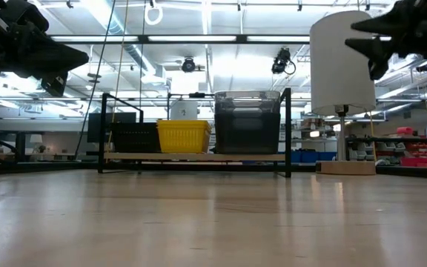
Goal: Stack baskets on shelf by color
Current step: Return to Home Position
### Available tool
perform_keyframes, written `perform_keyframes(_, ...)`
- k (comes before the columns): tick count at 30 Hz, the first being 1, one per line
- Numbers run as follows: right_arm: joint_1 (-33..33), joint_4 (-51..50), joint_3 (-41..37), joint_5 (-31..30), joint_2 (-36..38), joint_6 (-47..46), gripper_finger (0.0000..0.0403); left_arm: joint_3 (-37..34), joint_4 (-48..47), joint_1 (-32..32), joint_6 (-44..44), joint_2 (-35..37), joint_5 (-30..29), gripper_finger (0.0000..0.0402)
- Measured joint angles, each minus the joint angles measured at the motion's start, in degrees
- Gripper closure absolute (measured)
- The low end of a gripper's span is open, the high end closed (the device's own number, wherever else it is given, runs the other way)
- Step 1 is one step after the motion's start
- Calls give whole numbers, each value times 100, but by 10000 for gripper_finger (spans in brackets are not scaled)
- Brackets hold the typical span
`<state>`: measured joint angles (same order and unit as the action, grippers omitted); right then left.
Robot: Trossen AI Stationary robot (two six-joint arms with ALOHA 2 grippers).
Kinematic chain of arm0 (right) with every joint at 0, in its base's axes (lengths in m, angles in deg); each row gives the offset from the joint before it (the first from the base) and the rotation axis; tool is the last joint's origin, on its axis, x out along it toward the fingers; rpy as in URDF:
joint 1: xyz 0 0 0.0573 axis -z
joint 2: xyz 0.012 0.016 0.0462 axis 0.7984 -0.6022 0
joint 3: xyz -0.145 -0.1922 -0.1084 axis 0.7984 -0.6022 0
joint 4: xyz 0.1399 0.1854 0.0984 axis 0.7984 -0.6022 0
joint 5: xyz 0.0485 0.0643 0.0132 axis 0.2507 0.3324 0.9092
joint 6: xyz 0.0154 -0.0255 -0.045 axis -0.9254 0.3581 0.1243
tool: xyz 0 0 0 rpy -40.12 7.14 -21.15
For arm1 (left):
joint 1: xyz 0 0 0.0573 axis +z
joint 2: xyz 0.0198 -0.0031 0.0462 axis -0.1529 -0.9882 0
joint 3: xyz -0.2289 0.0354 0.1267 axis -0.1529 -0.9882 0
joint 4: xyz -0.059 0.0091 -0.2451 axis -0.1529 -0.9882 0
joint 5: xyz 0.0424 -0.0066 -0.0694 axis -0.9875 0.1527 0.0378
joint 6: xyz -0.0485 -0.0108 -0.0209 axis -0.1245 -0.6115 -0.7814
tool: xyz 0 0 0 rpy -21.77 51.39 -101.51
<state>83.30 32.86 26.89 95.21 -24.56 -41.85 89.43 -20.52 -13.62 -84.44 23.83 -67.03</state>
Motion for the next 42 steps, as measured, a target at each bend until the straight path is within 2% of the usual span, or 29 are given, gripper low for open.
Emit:
perform_keyframes(6, -124, 177, -380, -26, -2, 0, 265, 0, 4, 0, -1, -1, 0, 368)
perform_keyframes(11, -327, 307, -540, -365, -3, 17, 283, 0, 6, 0, 1, 0, 0, 367)
perform_keyframes(20, -588, 1015, -1139, -831, -2, -17, 287, 0, 6, 0, 1, -2, 2, 375)
perform_keyframes(27, -590, 1034, -1145, -1012, -4, -4, 287, 0, 8, 0, -1, 0, 2, 366)
perform_keyframes(33, -590, 1028, -1144, -1110, -4, 37, 287, 0, 8, 0, -1, -1, 1, 373)
perform_keyframes(38, -590, 1028, -1144, -1104, -4, 695, 287, 0, 8, 0, 0, 0, 1, 375)
perform_keyframes(42, -590, 1028, -1144, -1100, -4, 874, 287, 0, 8, -1, -1, 0, 1, 369)
